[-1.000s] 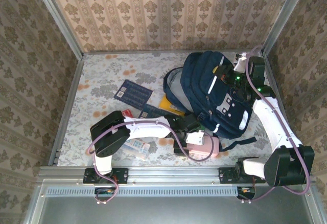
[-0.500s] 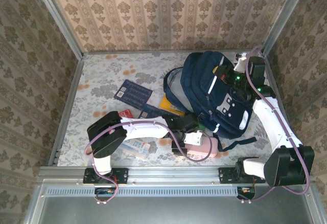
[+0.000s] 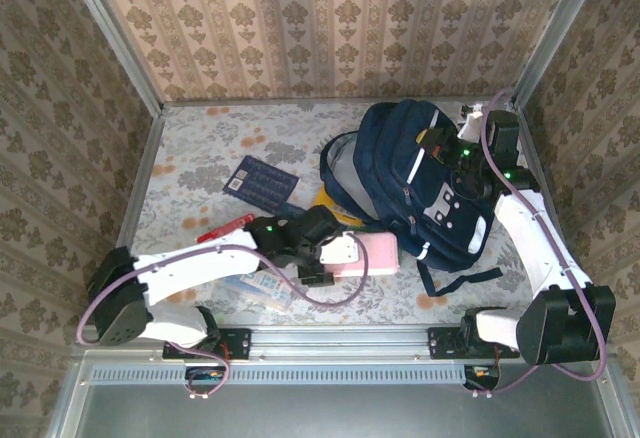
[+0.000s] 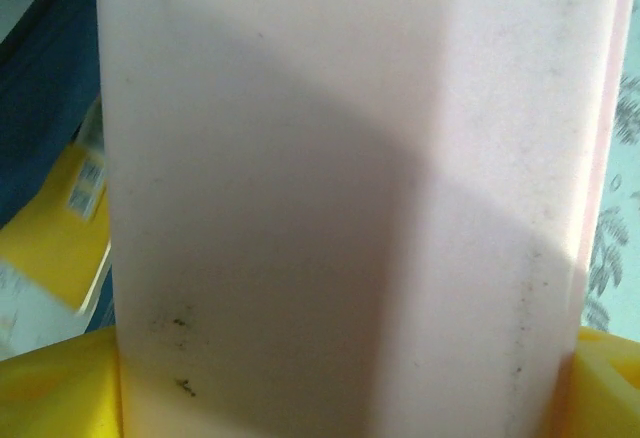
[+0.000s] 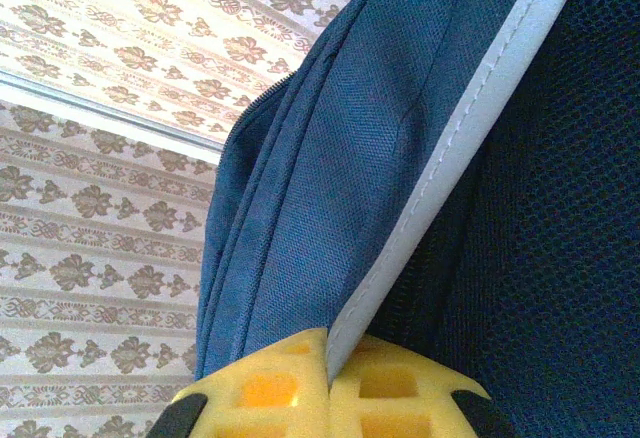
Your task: Pack the student bag
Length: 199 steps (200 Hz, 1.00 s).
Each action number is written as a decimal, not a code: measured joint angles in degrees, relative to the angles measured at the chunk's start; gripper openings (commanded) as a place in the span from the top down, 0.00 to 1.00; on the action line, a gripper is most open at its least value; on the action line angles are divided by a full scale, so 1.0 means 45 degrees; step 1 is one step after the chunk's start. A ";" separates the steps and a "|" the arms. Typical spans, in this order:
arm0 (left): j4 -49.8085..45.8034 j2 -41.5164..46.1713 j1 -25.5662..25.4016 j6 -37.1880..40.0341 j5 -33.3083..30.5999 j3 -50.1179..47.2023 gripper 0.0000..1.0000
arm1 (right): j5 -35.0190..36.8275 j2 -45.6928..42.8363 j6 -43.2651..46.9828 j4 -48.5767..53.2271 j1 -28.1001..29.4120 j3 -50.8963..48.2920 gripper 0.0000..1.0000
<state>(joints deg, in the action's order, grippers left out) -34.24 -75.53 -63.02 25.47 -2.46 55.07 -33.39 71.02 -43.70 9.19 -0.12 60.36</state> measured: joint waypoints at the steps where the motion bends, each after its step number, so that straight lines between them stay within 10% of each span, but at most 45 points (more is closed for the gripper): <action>1: -0.0010 0.0029 0.0024 -0.0010 -0.0005 -0.0005 0.28 | 0.0005 -0.0010 0.0000 0.0005 0.0000 0.0000 1.00; 72: -0.0306 0.1491 0.2778 -0.1103 -0.1239 -0.0121 0.28 | 0.0340 -0.0466 -0.0005 0.0831 -0.0049 0.0432 1.00; 199: 0.0029 -0.3585 0.4099 -0.0724 -0.0015 0.4930 0.26 | -0.3721 0.1200 0.0005 0.1477 -0.0131 0.3094 1.00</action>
<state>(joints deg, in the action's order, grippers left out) -34.11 -91.66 -44.58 22.22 -2.52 77.25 -50.13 76.42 -43.68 15.84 -0.71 74.28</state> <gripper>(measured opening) 0.863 0.068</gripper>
